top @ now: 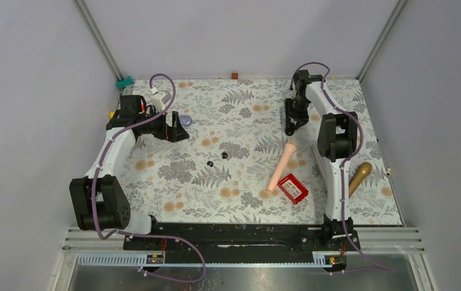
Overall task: Insert the wireless bluetooth earbuds into the charging case
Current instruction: Move the charging case to the center of the board.
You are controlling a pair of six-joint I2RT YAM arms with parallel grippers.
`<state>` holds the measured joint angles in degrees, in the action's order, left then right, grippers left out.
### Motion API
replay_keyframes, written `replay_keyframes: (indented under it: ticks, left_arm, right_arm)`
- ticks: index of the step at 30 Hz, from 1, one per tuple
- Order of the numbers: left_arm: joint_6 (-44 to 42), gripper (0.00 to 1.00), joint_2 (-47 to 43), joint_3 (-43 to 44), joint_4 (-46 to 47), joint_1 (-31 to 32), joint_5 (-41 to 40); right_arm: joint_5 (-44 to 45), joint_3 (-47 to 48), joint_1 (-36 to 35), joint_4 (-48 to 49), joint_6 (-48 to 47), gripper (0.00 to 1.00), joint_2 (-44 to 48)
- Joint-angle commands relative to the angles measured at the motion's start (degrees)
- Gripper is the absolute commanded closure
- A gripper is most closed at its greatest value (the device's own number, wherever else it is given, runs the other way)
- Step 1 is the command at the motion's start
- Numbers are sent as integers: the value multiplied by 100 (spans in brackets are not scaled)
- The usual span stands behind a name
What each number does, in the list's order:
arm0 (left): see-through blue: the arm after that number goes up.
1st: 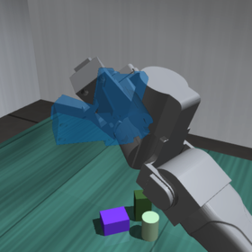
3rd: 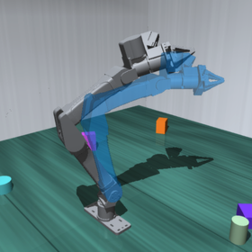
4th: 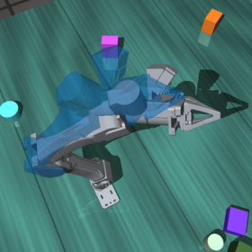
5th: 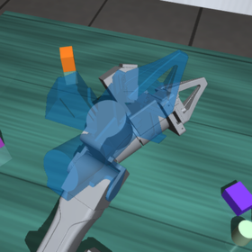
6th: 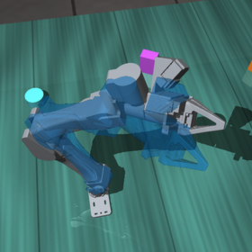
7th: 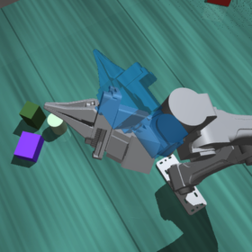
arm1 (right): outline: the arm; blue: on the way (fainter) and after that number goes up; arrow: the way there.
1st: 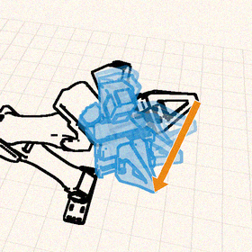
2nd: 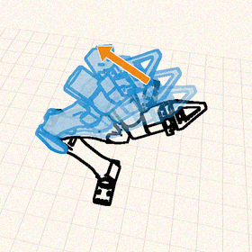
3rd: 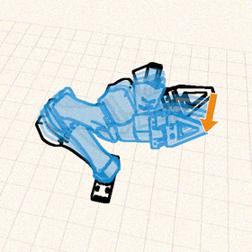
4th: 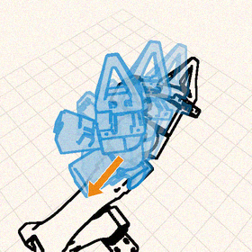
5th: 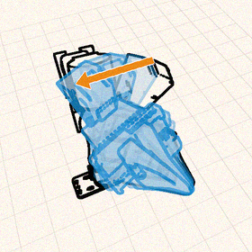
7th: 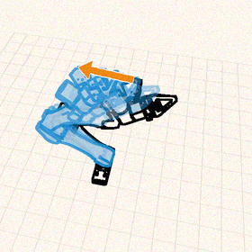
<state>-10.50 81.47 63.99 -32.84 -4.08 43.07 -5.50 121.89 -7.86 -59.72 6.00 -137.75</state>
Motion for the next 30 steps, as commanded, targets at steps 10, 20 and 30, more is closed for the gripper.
replay_keyframes:
  ticks: [10, 20, 30]
  left_arm:
    - [-40, 1, -114, -4, 243, 3, 101]
    - [-31, 1, -114, 0, 236, -7, 111]
    - [-48, 2, -92, 7, 233, -23, 146]
  right_arm:
    - [-303, 238, -450, -270, -140, 46, 65]
    - [-341, 524, -757, -388, -161, 46, -201]
    - [-232, 341, -731, 81, -77, 6, 577]
